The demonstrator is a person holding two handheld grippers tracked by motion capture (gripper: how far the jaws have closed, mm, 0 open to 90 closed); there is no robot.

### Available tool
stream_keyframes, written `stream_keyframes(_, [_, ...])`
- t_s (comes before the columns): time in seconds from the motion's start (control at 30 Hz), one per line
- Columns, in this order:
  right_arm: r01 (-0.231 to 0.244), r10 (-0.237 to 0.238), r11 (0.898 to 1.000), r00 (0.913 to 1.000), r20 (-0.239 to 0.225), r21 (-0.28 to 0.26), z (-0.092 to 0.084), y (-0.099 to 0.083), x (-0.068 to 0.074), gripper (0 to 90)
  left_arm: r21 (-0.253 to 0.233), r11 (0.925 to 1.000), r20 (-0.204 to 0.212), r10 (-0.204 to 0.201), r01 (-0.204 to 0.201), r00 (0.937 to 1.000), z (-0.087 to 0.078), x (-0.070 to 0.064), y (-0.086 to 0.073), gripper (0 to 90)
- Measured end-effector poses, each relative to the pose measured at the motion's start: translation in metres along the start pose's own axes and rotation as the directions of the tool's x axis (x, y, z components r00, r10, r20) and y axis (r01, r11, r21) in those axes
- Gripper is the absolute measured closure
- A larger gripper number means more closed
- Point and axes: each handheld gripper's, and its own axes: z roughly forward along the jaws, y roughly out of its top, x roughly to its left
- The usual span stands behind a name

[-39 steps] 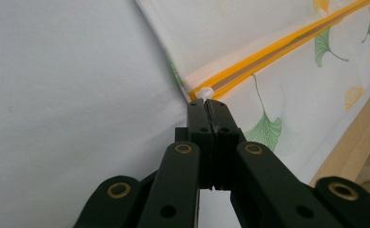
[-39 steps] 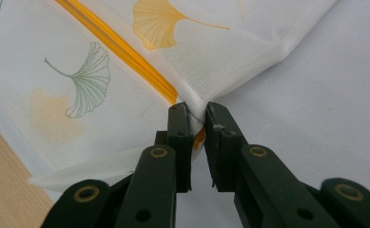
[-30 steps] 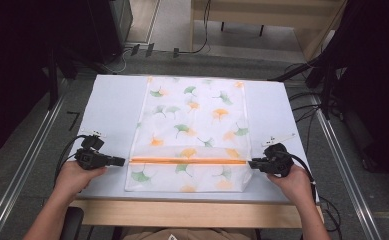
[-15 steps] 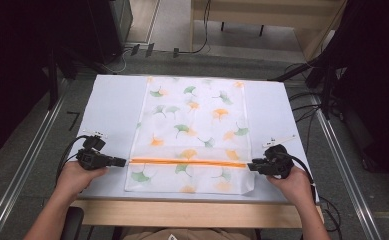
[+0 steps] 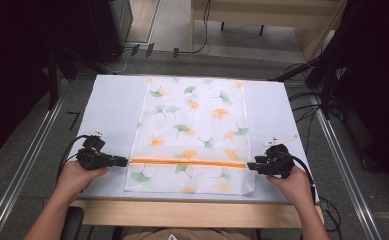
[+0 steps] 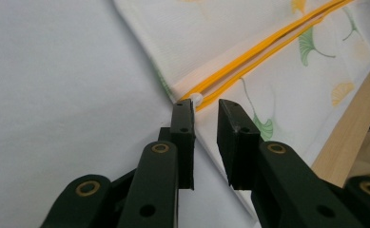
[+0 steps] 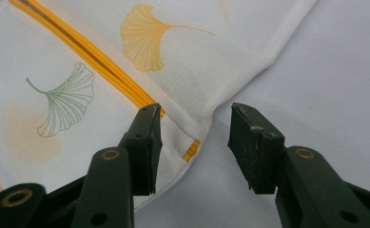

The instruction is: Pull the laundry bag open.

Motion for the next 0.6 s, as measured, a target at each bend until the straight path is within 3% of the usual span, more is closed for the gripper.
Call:
stream_keyframes(0.23, [0.014,-0.014,0.999,0.9999,0.002,-0.031,-0.0007,-0.0011,-0.0003,51.9,-0.046,0.9984,-0.001,0.034,-0.034,0.9994,-0.0014,-0.0030,0.0016,65.0])
stream_keyframes(0.6, [-0.022,0.023,0.998,0.9997,0.005,-0.060,-0.0044,-0.0003,-0.0032,47.3,-0.101,0.9937,-0.055,0.044,-0.049,0.9975,-0.0024,-0.0027,0.0042,45.6])
